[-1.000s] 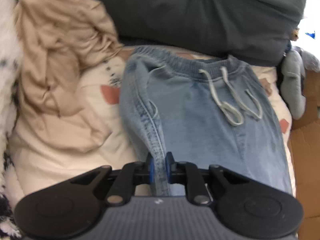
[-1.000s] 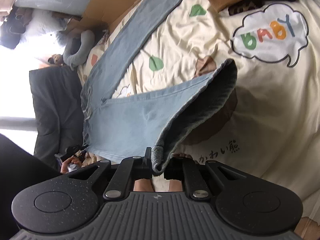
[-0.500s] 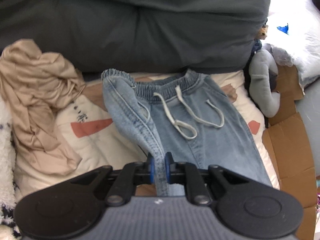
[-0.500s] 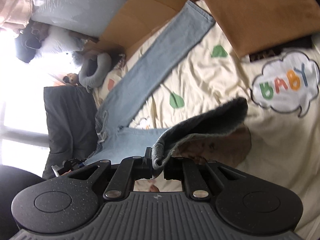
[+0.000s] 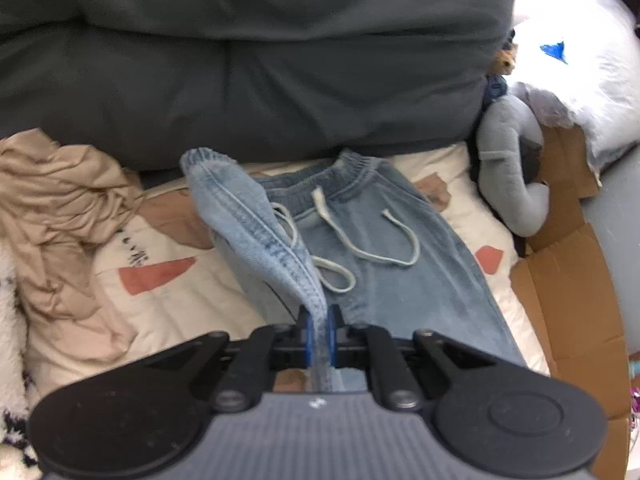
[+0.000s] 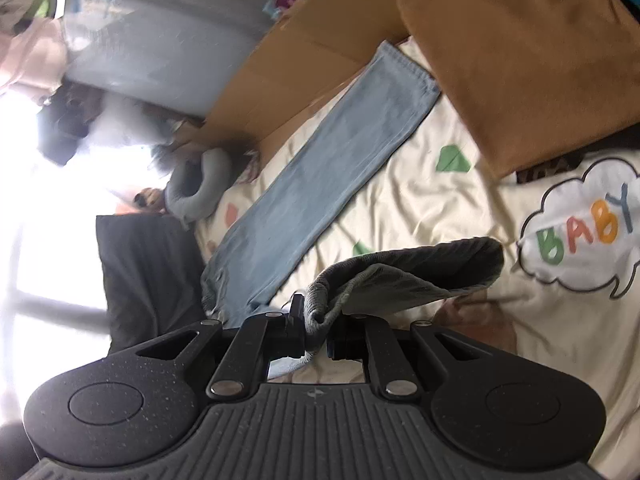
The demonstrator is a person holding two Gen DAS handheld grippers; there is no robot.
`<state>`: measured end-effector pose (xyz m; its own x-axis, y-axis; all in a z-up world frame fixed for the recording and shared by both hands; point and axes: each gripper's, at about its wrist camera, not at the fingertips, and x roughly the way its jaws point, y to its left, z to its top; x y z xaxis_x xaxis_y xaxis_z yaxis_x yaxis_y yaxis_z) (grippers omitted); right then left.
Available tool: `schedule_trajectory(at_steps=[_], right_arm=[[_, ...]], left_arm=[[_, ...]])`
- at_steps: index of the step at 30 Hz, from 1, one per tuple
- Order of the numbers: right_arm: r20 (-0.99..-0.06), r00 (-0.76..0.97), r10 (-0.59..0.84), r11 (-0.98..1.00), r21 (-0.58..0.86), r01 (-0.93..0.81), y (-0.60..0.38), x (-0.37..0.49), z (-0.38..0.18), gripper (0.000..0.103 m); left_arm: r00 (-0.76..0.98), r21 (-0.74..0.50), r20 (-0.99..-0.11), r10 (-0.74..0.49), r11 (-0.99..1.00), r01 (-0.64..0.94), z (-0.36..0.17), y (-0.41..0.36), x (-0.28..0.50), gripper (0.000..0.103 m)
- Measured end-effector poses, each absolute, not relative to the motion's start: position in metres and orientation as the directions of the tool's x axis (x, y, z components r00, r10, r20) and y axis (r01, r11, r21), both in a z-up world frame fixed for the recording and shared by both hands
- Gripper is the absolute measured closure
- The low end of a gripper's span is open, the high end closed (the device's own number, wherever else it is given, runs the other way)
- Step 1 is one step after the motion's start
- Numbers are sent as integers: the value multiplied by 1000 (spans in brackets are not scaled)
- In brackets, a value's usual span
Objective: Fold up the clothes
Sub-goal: 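Lift the jeans leg with the left gripper while the right gripper lifts the hem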
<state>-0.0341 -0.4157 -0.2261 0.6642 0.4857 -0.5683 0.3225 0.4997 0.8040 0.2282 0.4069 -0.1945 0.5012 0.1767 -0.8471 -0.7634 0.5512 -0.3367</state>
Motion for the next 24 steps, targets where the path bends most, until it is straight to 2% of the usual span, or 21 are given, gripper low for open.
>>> schedule_trajectory(at_steps=[14,24], right_arm=[[-615,694,374,437,777,453,-455,55,-251,95],[-622,708,335,419,771,479,-473,122,-254,95]], left_arm=[[548,-413,-827,125,528,-742,-189,405,290,98],[540,-411,-834,112,527,-744,-187,406,352,98]])
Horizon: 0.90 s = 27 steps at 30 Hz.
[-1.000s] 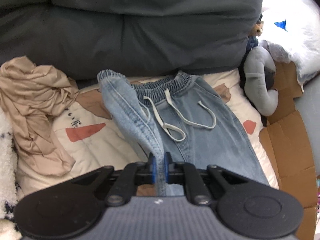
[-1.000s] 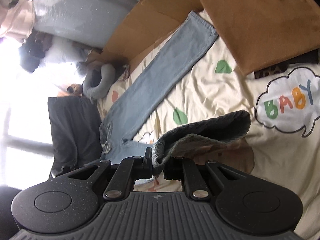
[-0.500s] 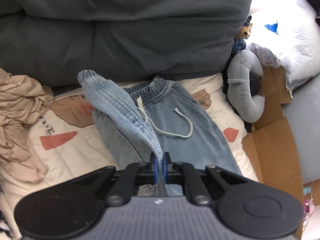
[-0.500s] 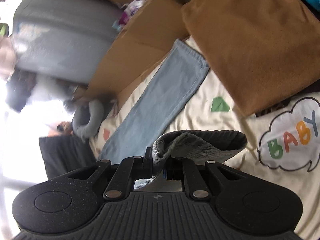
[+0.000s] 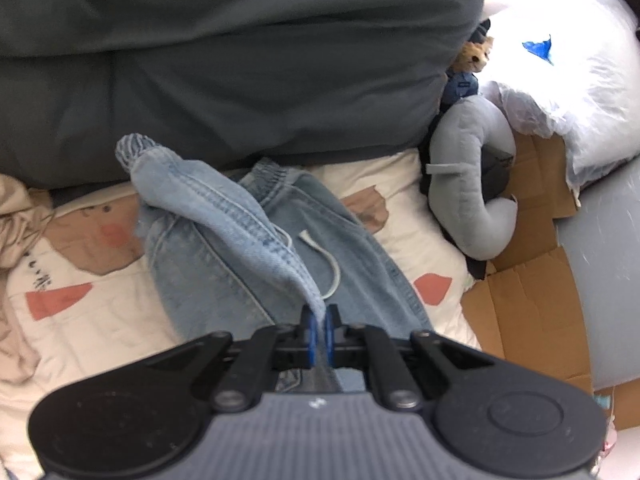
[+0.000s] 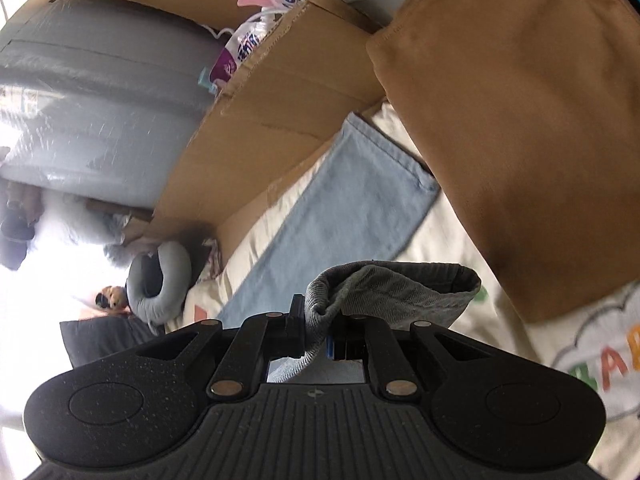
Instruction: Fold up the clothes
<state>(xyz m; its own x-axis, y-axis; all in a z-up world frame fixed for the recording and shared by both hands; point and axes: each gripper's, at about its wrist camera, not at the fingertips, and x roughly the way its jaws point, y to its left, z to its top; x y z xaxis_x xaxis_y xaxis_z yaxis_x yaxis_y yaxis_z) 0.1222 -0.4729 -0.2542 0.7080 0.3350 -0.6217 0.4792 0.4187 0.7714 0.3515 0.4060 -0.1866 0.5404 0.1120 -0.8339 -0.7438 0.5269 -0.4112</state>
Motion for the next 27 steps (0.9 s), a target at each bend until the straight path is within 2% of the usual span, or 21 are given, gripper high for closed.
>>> schedule_trajectory(at_steps=[12,27], right_arm=[[-610,746,266,422,770,478,-495,204,-296,95],[-697,693,185,470,682,560,-510,303,-345,95]], left_arm=[[570,-429,-818,80,575,-696,-216,403,442,98],[592,-451,-804,47,602,-659,-271,407,490,98]])
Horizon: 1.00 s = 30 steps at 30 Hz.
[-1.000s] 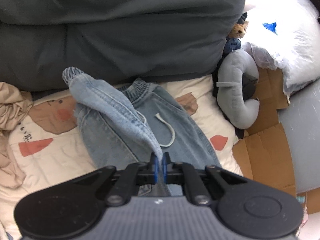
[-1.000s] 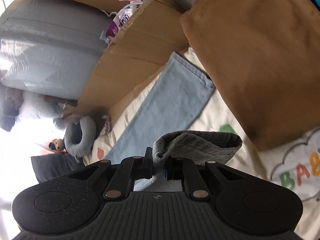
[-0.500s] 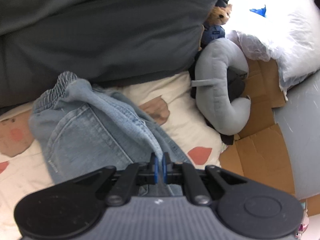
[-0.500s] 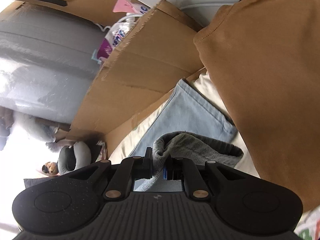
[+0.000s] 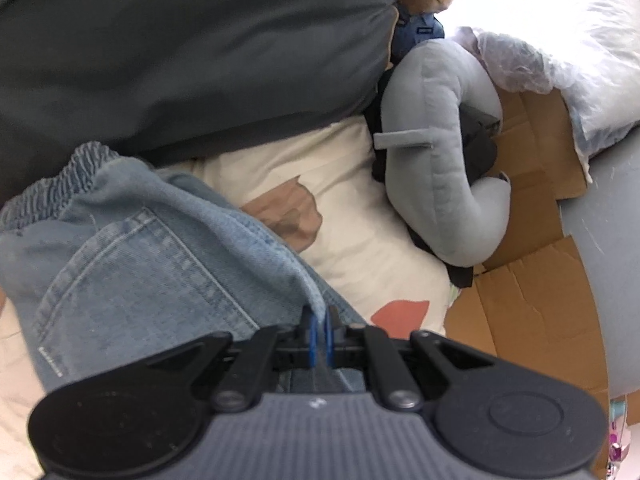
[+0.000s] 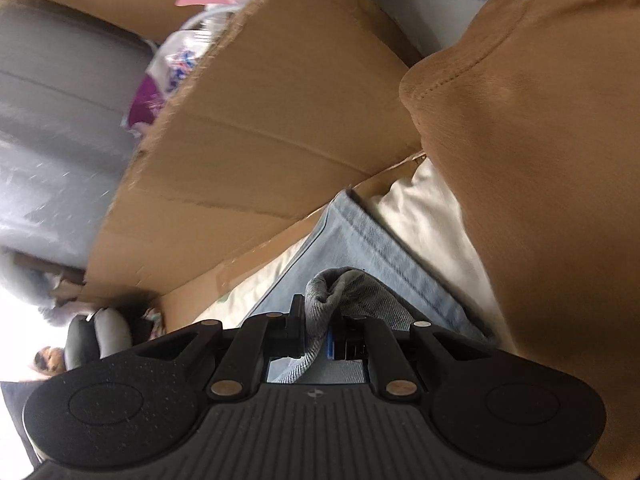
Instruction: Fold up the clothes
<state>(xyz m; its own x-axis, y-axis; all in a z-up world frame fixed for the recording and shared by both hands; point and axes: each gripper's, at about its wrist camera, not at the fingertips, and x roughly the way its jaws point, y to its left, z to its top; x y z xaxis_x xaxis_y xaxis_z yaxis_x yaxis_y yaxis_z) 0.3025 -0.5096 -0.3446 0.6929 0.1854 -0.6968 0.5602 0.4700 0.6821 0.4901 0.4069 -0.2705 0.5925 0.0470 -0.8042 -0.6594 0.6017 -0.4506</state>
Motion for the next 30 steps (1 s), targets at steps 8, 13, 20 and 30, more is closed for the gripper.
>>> schedule_trajectory(at_steps=[8,13,20,30], right_arm=[[-730,671,134,470,643,605,-507,347,-362,95],[-739,664,109,477,625,618,-507,368,-373,95],[-757,646,95,449,612,651,-511,389,-399,95],[-748,655,109,442,626,642,-516,404,-415,95]], left_arm=[[611,-504,-790,48,517,-692,-299,417,502,99],[587,-478,-807,56,522,-707,-313,418,522,99],[567,-455,-821,64,527,-718,-325,415,542,99],[554,-442,-829,78,516,-734,-328,409,556,99]])
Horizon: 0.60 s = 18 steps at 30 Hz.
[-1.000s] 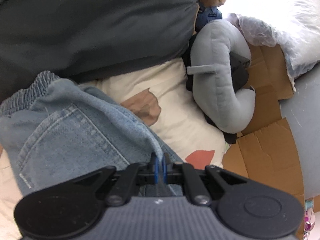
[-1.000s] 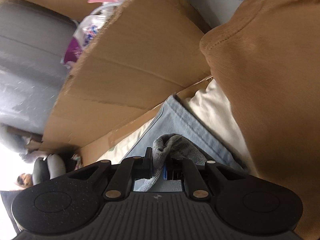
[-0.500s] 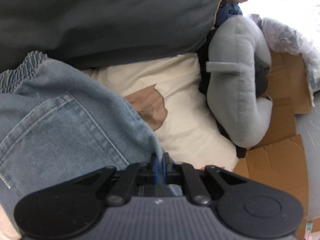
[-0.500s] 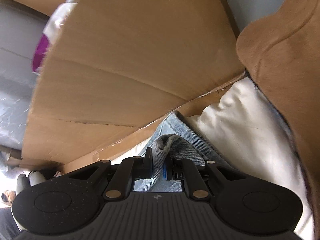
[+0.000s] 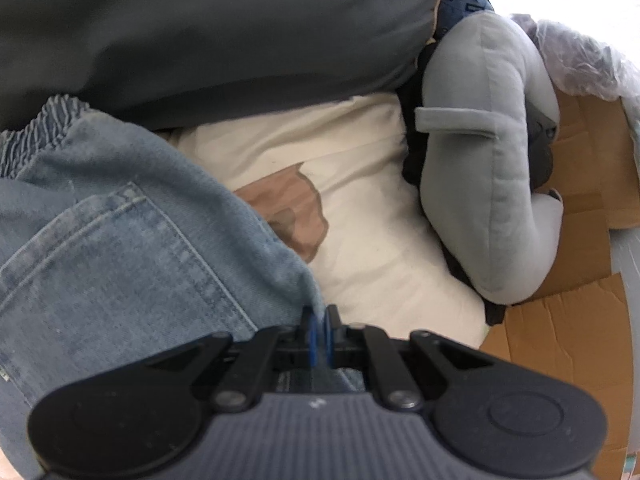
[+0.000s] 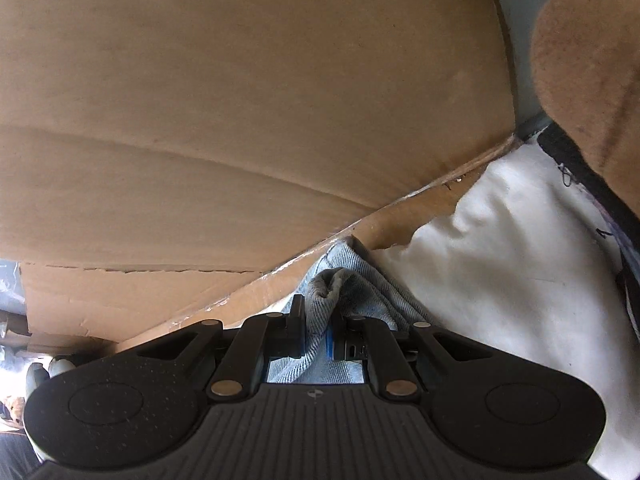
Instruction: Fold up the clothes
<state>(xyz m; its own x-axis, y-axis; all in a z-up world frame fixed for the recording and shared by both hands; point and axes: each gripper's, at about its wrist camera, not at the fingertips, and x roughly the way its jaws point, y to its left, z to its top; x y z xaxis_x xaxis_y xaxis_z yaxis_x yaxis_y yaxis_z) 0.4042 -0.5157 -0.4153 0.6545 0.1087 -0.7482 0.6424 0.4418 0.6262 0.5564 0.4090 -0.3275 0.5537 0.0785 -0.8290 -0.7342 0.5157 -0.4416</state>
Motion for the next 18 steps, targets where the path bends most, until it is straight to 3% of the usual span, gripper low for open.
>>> schedule_trajectory(at_steps=[11,14,18], right_arm=[[-733,669,124,369,660,655,-520,410,-431,94],[-730,672,122,367,663,653,-519,410,-434,86],[-715,694,85,417,658,627,-510,403,-424,77]], left_arm=[[520,-406,-849,95,513,-757,-346,409,574,98],[513,-398,-854,89,524,-753,-350,408,579,90],[527,-397,-846,73,573,-717,-347,401,578,89]])
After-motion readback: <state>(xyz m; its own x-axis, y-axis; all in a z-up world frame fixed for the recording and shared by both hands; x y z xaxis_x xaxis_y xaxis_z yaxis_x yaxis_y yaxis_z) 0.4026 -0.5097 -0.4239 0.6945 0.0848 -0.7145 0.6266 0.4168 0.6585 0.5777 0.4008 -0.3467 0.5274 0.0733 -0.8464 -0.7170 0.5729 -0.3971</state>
